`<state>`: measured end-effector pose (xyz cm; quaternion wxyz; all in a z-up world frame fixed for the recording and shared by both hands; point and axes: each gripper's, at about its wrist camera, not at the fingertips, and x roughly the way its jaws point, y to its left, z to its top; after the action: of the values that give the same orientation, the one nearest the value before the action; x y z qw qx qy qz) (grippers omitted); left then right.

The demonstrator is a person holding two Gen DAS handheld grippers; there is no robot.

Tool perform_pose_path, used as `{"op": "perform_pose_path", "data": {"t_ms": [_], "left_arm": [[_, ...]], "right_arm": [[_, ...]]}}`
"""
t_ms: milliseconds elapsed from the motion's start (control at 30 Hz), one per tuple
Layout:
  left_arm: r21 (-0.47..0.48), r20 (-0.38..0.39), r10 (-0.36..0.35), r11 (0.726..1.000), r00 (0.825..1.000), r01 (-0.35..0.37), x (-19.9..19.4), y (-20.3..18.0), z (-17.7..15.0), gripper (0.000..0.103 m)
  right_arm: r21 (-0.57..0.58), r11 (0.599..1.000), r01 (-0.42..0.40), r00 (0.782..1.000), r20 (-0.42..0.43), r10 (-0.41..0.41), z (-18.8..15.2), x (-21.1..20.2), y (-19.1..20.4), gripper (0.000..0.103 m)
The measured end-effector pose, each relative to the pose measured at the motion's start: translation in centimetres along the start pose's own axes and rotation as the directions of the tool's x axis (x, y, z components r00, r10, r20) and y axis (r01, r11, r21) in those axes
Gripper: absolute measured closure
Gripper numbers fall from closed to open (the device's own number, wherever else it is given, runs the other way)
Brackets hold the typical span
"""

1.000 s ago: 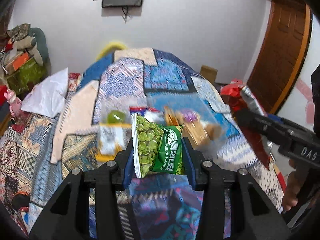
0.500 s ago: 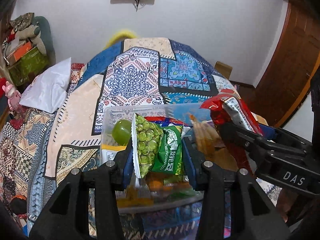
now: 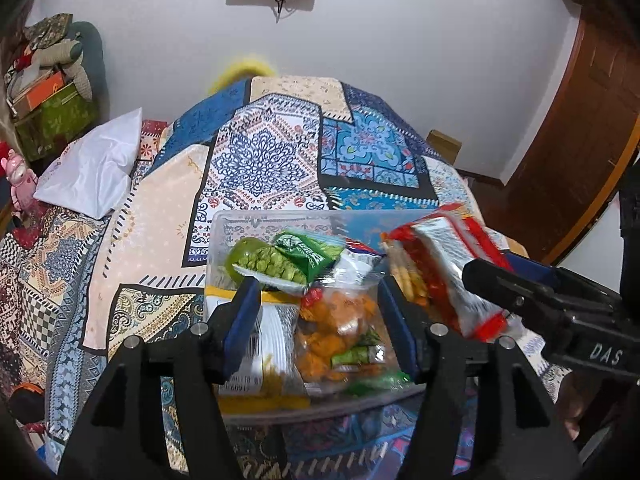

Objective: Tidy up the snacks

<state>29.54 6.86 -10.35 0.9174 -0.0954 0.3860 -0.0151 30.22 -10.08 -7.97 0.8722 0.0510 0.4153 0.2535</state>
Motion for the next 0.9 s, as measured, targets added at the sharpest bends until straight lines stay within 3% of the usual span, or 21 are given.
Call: {"op": "perform_pose_path", "data": {"t_ms": [267,433,633,733,900], "left_arm": [[0.02,0.078,-0.029,0.999,0.997,0.027,-6.0,-1.1,-0.9,0.043],[0.045,0.183,-0.035,0.999,0.982,0.027,-11.7,-2.0,-1.7,0.043],[0.08,0.329,-0.028,0.997,0.944,0.002,-18.6,-3.3,-3.6,0.029],[0.101,0.386,-0.016,0.995,0.923,-0.025,-21.1,-3.8,-4.6,0.016],[0.115,0.448,0.009,0.991,0.894,-0.067,-23.8,-4.7,-6.0,0.007]], "right_arm": [[-0.055,0.998,0.019,0.998,0.066,-0.015,-0.7,-4.6,1.6,0.023],[-0.12,0.992,0.043,0.986,0.163,-0.023,-1.7,-9.8,3.7,0.023],[-0.148,0.988,0.043,0.96,0.281,0.0,-3.3,-15.6,5.4,0.018],[-0.16,0.986,0.053,0.943,0.332,0.003,-4.1,-17.7,6.0,0.015],[-0.171,0.98,0.104,0.907,0.42,-0.023,-5.6,-20.4,6.8,0.0]]}}
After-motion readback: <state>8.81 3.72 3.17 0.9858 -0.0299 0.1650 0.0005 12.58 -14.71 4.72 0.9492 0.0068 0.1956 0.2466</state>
